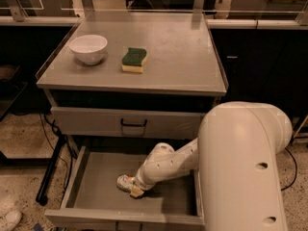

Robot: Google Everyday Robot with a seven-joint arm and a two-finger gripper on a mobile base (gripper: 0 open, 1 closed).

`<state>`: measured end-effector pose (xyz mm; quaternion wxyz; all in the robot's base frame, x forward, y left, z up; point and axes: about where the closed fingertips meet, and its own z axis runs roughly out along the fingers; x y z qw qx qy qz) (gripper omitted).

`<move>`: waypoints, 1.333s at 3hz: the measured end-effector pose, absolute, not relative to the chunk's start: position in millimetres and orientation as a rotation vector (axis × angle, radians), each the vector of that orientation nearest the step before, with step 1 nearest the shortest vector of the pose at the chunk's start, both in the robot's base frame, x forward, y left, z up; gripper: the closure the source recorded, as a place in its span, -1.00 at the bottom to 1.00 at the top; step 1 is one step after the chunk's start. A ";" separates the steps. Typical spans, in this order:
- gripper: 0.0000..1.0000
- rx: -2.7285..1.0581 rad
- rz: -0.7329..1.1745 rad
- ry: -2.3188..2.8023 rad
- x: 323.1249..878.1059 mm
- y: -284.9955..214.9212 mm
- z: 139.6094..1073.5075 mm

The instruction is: Pick 7up can from middle drawer and place on counter

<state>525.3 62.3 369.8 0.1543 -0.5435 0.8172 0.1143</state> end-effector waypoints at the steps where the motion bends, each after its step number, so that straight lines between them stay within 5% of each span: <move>1: 1.00 -1.558 0.328 2.342 525.2 62.3 369.8; 4: 1.00 -1.517 0.286 2.210 511.1 45.6 436.4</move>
Offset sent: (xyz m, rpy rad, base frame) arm -0.0075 0.0038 0.0218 0.0480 -0.0697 0.0147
